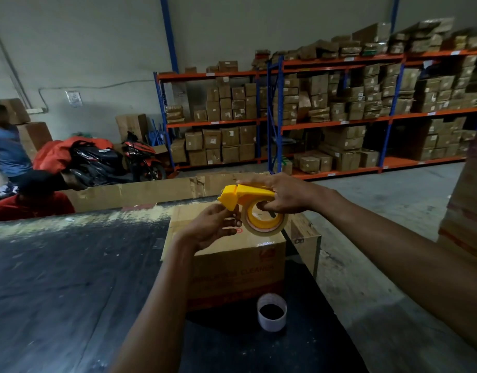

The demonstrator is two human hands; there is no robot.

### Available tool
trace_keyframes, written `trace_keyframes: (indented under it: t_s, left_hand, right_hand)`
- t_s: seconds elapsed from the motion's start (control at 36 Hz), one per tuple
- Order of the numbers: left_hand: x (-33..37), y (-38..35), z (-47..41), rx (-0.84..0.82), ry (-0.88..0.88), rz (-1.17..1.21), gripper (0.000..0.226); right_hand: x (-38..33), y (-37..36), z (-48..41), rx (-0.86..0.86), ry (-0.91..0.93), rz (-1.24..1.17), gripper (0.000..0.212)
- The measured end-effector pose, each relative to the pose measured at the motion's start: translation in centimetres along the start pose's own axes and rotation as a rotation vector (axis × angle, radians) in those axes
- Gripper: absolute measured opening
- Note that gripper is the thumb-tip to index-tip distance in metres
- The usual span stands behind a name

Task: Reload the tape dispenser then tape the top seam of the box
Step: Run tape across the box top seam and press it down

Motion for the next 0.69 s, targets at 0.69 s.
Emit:
trace_keyframes:
  t_s: [0.69]
  left_hand:
    - [0.3,1.2,-4.9,0.108,0.299,-0.473,0.02]
  right_hand:
    - [1.8,0.1,3.3,0.114,-0.206,0.171,0.078]
Point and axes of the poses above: each hand's wrist, its own z-axis away from the middle knuckle, its own y-axis out of the back of the hand, x = y × z, the point moved 10 cm from there along -z, towards the middle knuckle
